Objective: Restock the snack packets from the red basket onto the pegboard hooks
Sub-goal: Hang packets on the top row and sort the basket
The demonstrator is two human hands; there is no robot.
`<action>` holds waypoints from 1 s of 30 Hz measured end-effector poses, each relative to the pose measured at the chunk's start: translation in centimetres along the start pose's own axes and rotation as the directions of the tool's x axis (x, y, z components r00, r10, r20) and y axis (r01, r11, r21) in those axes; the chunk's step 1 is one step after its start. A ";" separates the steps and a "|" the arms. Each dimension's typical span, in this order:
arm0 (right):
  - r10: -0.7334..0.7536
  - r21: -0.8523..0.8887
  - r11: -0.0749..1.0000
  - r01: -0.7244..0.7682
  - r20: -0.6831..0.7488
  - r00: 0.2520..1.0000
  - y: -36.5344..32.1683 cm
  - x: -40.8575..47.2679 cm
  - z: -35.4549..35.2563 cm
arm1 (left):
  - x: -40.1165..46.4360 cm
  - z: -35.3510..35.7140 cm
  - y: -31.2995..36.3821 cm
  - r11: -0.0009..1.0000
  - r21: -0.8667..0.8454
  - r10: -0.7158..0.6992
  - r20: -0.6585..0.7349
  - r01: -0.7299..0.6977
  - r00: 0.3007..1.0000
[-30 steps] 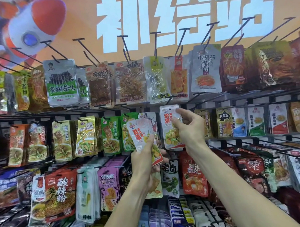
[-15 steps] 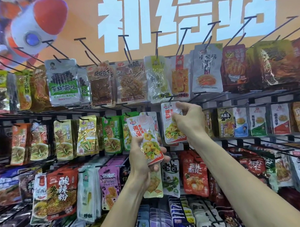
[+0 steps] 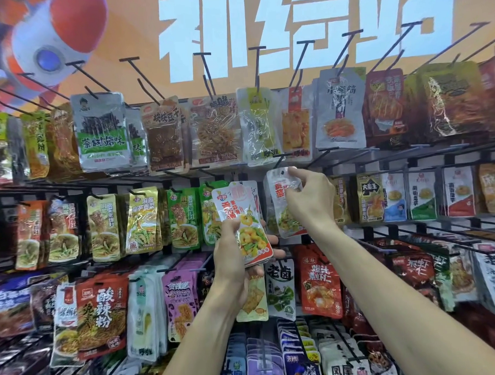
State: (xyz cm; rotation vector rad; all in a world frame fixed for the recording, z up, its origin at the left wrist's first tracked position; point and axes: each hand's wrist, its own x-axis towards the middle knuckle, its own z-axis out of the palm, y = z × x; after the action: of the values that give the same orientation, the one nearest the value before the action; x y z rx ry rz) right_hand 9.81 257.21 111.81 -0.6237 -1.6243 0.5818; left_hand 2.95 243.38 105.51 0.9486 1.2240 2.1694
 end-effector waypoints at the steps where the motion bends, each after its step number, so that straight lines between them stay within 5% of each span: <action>1: 0.000 0.002 1.000 0.000 -0.003 1.000 0.3 0.0 0.2 | -0.1 -0.1 0.0 1.000 -0.002 -0.001 0.002 0.001 1.000; 12: 0.020 -0.138 0.990 -0.007 0.090 0.996 2.2 2.1 2.5 | 0.0 0.4 -0.1 0.999 0.008 -0.036 0.082 0.036 0.996; 16: 0.072 0.178 0.981 -0.077 0.033 0.997 2.1 -1.9 0.3 | 0.5 0.1 -0.8 1.000 -0.007 -0.027 0.113 0.028 0.993; 19: 0.140 0.410 0.886 -0.215 0.205 0.969 1.7 -4.9 -0.2 | 0.7 0.4 -1.4 0.999 0.037 -0.009 0.066 0.007 0.998; 30: 0.002 0.415 0.909 -0.025 0.057 0.998 0.8 -0.7 -0.2 | 1.1 0.3 -1.1 0.997 -0.039 -0.065 -0.036 0.063 0.997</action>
State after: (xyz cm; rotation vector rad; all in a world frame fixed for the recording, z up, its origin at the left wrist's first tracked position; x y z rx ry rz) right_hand 10.17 257.29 110.77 -0.3028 -1.4841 0.9324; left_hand 2.56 244.84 105.08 0.8458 1.2092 2.1613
